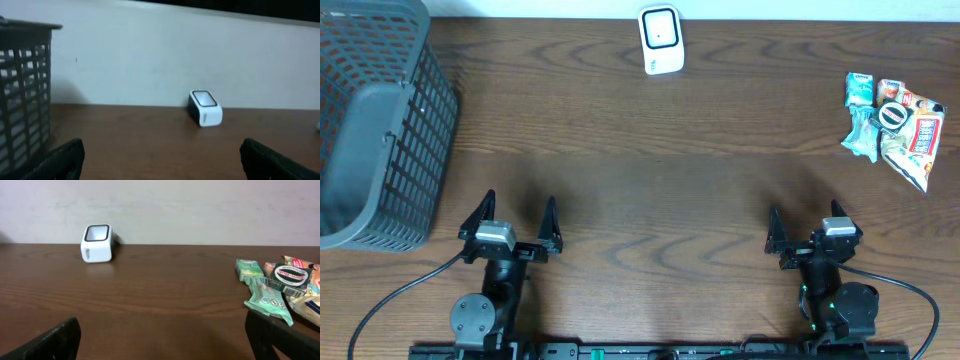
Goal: Scan the item barcode
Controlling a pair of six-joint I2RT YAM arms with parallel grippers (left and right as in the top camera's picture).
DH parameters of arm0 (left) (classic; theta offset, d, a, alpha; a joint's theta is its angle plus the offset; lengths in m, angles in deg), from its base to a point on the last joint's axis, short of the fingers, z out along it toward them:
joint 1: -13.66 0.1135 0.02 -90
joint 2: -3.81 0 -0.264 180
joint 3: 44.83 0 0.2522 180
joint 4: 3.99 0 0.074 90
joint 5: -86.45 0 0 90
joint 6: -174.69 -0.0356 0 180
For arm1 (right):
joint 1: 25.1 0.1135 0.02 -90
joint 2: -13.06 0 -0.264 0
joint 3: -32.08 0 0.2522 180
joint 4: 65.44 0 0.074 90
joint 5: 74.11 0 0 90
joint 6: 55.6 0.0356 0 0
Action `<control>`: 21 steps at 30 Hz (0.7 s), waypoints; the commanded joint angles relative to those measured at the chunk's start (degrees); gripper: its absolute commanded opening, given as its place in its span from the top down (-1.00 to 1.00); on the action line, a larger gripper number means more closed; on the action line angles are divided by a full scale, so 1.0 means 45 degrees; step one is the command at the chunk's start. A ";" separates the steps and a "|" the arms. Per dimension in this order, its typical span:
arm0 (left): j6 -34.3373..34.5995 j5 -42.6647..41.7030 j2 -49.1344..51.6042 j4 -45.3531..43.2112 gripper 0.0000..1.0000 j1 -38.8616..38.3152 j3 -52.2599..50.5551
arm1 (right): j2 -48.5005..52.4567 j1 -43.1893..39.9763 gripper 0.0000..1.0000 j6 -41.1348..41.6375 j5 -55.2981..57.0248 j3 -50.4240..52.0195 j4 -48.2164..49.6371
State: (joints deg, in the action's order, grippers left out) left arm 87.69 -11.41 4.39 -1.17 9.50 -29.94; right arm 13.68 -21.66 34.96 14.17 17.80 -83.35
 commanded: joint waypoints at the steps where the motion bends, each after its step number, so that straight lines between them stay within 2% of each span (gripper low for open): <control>1: 0.0053 -0.0170 -0.0117 -0.0029 -0.95 0.0228 -0.0204 | -0.0068 -0.0112 -0.99 -0.0044 -0.0073 0.0044 -0.0024; 6: -0.0277 -0.0583 -0.0117 0.1297 -0.95 0.0330 -0.0204 | -0.0068 -0.0112 -0.99 -0.0044 -0.0073 0.0044 -0.0024; 9: -0.0340 -0.0738 -0.0117 0.3172 -0.96 0.0330 -0.0204 | -0.0068 -0.0112 -0.98 -0.0044 -0.0073 0.0044 -0.0024; 21: -0.0719 -0.0850 -0.0117 0.3157 -0.95 0.0325 -0.0204 | -0.0068 -0.0112 -0.98 -0.0044 -0.0073 0.0044 -0.0024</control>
State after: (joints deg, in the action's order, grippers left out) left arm 85.70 -12.87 4.39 10.15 10.68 -30.45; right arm 13.68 -21.66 34.96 14.17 17.80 -83.32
